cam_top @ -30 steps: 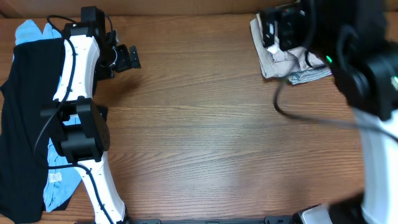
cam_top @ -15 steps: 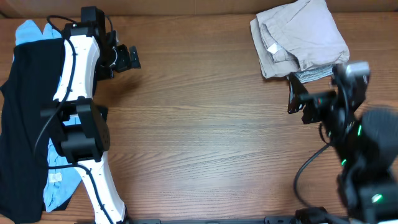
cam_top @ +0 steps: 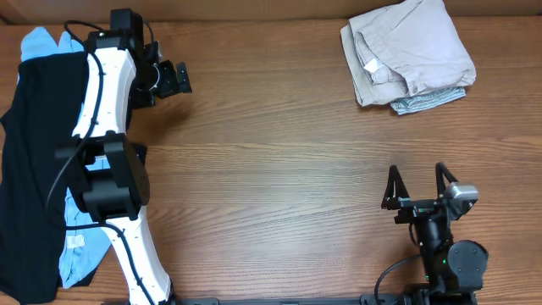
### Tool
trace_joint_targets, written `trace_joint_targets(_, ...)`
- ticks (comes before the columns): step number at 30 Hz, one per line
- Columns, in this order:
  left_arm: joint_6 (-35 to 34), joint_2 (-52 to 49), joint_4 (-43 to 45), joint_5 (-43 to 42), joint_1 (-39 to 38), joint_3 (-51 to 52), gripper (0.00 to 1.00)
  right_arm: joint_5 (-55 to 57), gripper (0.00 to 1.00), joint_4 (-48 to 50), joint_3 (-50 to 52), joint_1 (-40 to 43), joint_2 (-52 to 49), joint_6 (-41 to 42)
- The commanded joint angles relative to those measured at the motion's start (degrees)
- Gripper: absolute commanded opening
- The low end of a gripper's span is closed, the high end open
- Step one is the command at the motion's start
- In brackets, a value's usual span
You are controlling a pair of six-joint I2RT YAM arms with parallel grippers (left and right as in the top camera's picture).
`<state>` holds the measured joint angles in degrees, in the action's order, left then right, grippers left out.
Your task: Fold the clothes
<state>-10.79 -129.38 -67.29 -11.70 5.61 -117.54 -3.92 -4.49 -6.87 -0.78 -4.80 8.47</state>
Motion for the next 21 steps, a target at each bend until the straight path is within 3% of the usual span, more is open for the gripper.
trace_joint_targets(1,-0.81,0.13,0.04,0.28,-0.48,-0.68,1.0,1.46,1.0,0.61,4.04,0.17,4.0,1.42)
trace_joint_targets(21,-0.81,0.13,0.04,0.28,-0.48,-0.68,1.0,1.27,1.0,-0.04,6.43,0.2,4.63,1.84)
